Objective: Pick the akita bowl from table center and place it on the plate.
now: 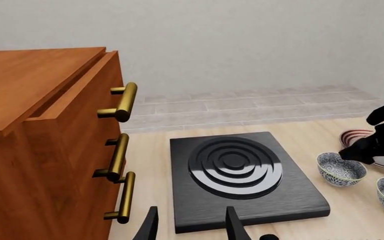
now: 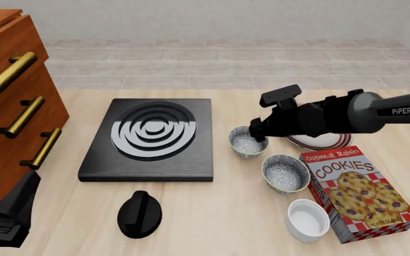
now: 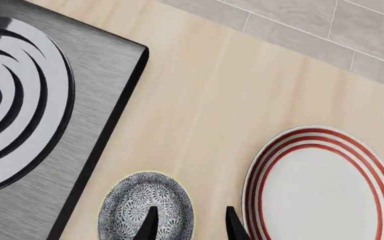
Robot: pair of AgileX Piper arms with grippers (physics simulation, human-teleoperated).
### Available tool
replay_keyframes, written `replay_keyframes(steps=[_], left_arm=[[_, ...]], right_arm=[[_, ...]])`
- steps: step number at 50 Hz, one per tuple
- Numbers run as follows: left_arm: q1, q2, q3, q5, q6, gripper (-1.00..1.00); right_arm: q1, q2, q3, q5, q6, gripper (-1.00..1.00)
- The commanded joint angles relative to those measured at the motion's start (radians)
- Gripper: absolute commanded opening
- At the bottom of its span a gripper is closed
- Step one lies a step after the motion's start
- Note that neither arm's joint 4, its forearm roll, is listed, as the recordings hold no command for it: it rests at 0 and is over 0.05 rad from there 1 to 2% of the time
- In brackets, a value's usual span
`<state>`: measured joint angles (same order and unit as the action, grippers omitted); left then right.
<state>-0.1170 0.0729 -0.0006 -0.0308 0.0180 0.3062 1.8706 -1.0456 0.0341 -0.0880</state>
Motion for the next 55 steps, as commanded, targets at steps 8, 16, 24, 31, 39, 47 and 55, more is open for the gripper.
replay_keyframes(steps=[8, 16, 24, 31, 39, 47, 55], left_arm=[[-0.004, 0.001, 0.0, 0.002, -0.002, 1.0], [-0.007, 0.006, 0.0, -0.003, -0.002, 1.0], [-0.009, 0.021, 0.0, -0.017, -0.006, 1.0], [-0.006, 0.031, 0.0, -0.024, -0.01, 1.0], [-0.008, 0.032, 0.0, -0.025, -0.011, 1.0], [-0.01, 0.028, 0.0, -0.02, -0.01, 1.0], [-0.011, 0.03, 0.0, -0.022, -0.01, 1.0]], right_arm=[[-0.003, 0.088, -0.036, 0.119, -0.057, 1.0], [0.01, 0.097, -0.036, 0.161, -0.073, 1.0], [-0.014, 0.145, -0.046, 0.177, -0.106, 1.0], [0.004, 0.175, -0.042, 0.163, -0.085, 1.0], [0.014, 0.189, -0.036, 0.151, -0.084, 1.0], [0.066, 0.135, -0.013, 0.14, -0.051, -1.0], [0.078, 0.1, -0.013, 0.144, -0.017, -1.0]])
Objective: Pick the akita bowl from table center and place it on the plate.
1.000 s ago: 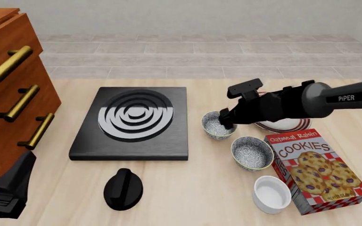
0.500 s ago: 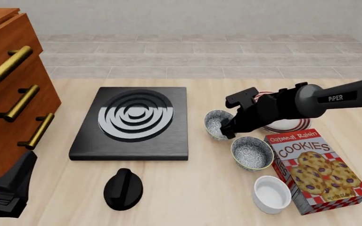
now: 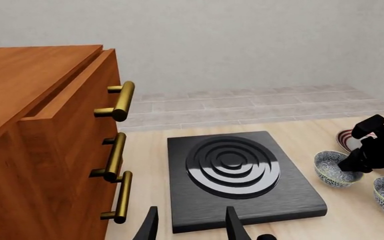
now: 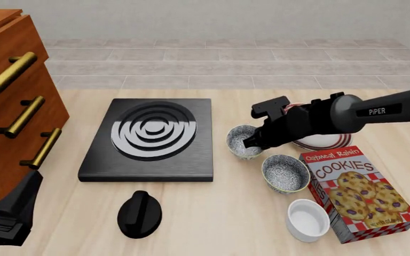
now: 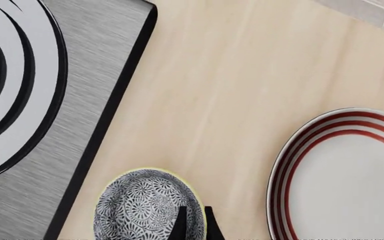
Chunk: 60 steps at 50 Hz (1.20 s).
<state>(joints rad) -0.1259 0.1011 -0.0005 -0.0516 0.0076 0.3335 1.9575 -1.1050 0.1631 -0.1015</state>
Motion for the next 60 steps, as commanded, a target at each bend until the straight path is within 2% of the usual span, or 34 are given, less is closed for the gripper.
replay_keyframes(steps=[1, 3, 6, 10, 17, 22, 26, 31, 39, 41, 45, 50, 53, 54, 60], left_arm=[[-0.002, 0.002, 0.0, -0.001, 0.0, 1.0], [-0.003, 0.001, 0.0, 0.0, 0.0, 1.0], [-0.003, 0.009, 0.0, -0.007, 0.0, 1.0], [-0.005, 0.014, 0.0, -0.01, 0.001, 1.0], [-0.006, 0.02, 0.0, -0.016, -0.002, 1.0], [-0.009, 0.021, 0.0, -0.016, -0.002, 1.0], [-0.009, 0.02, 0.0, -0.015, -0.002, 1.0], [-0.009, 0.023, 0.0, -0.018, -0.002, 1.0], [-0.011, 0.022, 0.0, -0.016, -0.002, 1.0], [-0.011, 0.021, 0.0, -0.015, -0.002, 1.0], [-0.012, 0.021, 0.0, -0.014, -0.001, 1.0], [-0.013, 0.025, 0.0, -0.017, 0.0, 1.0], [-0.014, 0.029, 0.0, -0.021, 0.0, 1.0], [-0.014, 0.029, 0.0, -0.019, 0.001, 1.0], [-0.015, 0.029, 0.0, -0.018, 0.001, 1.0]], right_arm=[[0.051, 0.01, 0.046, 0.012, 0.005, -1.0], [0.078, -0.015, 0.055, 0.011, 0.055, -1.0], [0.078, -0.023, 0.052, 0.017, 0.054, -1.0], [0.088, -0.063, 0.058, 0.03, 0.086, -1.0], [0.07, -0.114, 0.051, 0.049, 0.109, -1.0], [0.081, -0.156, 0.062, 0.056, 0.155, -1.0], [0.068, -0.172, 0.06, 0.061, 0.156, -1.0], [0.05, -0.213, 0.062, 0.058, 0.186, -1.0], [0.038, -0.293, 0.092, 0.016, 0.305, -1.0], [0.04, -0.301, 0.099, 0.011, 0.315, -1.0], [0.016, -0.333, 0.109, -0.004, 0.355, -1.0], [-0.043, -0.326, 0.112, -0.026, 0.347, -1.0], [-0.071, -0.32, 0.121, -0.051, 0.357, -1.0], [-0.087, -0.324, 0.129, -0.067, 0.375, -1.0], [-0.134, -0.313, 0.14, -0.098, 0.372, -1.0]])
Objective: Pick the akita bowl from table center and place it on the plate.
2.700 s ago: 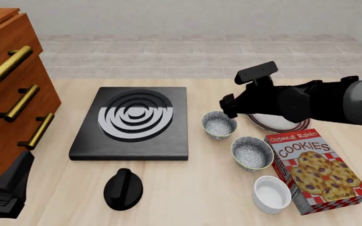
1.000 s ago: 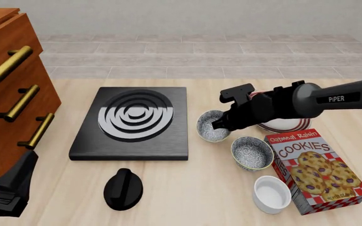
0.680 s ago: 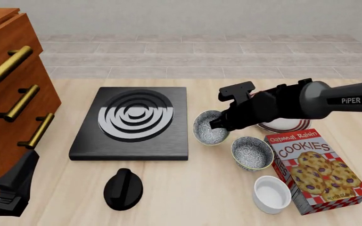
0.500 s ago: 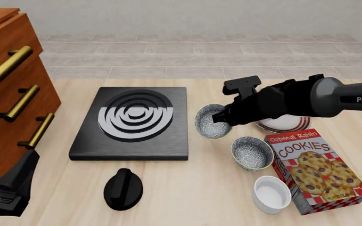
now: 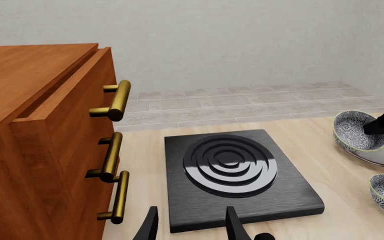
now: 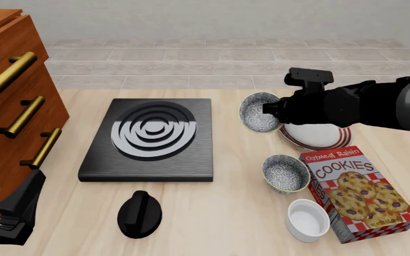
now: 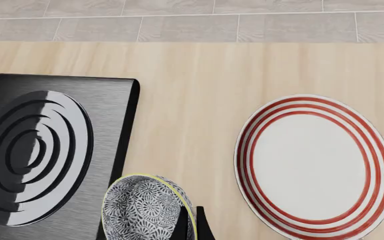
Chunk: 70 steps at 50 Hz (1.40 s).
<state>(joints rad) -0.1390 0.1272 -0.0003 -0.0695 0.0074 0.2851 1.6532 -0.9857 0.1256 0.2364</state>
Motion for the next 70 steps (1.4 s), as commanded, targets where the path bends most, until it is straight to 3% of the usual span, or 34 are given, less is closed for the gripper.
replay_keyframes(steps=[1, 8, 10, 13, 24, 34, 45, 68, 70], left_arm=[[-0.001, 0.002, 0.0, 0.0, 0.001, 1.0], [-0.002, 0.008, 0.0, -0.004, 0.003, 1.0], [-0.002, 0.009, 0.0, -0.005, 0.002, 1.0], [-0.003, 0.011, 0.0, -0.006, 0.003, 1.0], [-0.005, 0.01, 0.0, -0.004, 0.001, 1.0], [-0.005, 0.021, 0.0, -0.014, -0.001, 1.0], [-0.007, 0.024, 0.0, -0.014, 0.0, 1.0], [-0.01, 0.031, -0.001, -0.017, 0.001, 1.0], [-0.01, 0.033, -0.001, -0.018, 0.002, 1.0]], right_arm=[[-0.085, -0.009, 0.021, -0.061, 0.035, -1.0], [-0.185, 0.011, 0.001, -0.072, -0.001, -1.0], [-0.229, 0.028, -0.015, -0.075, -0.038, -1.0], [-0.232, 0.031, -0.007, -0.085, -0.025, -1.0], [-0.326, 0.104, -0.059, -0.1, -0.066, -1.0], [-0.401, 0.157, -0.09, -0.102, -0.146, -1.0], [-0.418, 0.199, -0.092, -0.122, -0.162, -1.0], [-0.375, 0.285, -0.097, -0.166, -0.129, -1.0], [-0.362, 0.284, -0.091, -0.171, -0.107, -1.0]])
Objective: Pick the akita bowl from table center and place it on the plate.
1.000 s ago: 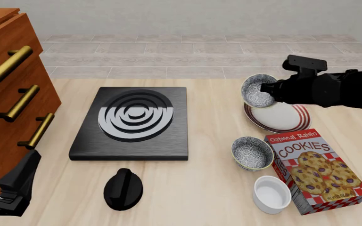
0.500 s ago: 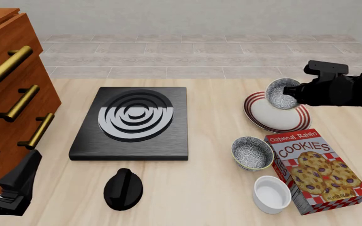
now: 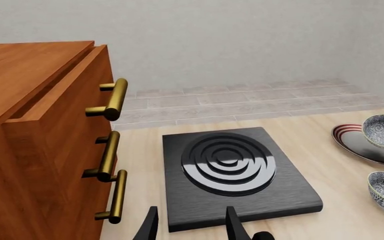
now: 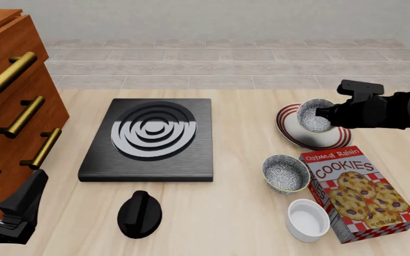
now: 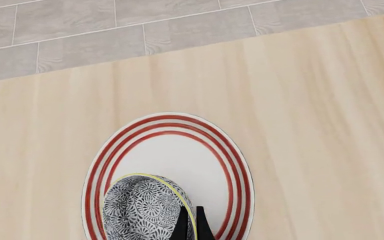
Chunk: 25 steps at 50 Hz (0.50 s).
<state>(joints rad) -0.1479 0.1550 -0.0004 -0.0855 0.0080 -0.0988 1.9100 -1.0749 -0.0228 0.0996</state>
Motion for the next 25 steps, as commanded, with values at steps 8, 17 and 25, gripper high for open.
replay_keyframes(steps=[8, 17, 25], left_arm=[[-0.003, 0.004, -0.001, 0.001, 0.002, 1.0], [-0.005, 0.002, 0.0, 0.0, 0.003, 1.0], [-0.005, 0.002, 0.0, 0.001, 0.003, 1.0]], right_arm=[[0.033, 0.026, 0.005, -0.02, 0.023, -1.0], [0.031, 0.031, 0.008, -0.03, 0.012, -1.0], [0.02, 0.037, 0.006, -0.036, 0.0, -1.0]])
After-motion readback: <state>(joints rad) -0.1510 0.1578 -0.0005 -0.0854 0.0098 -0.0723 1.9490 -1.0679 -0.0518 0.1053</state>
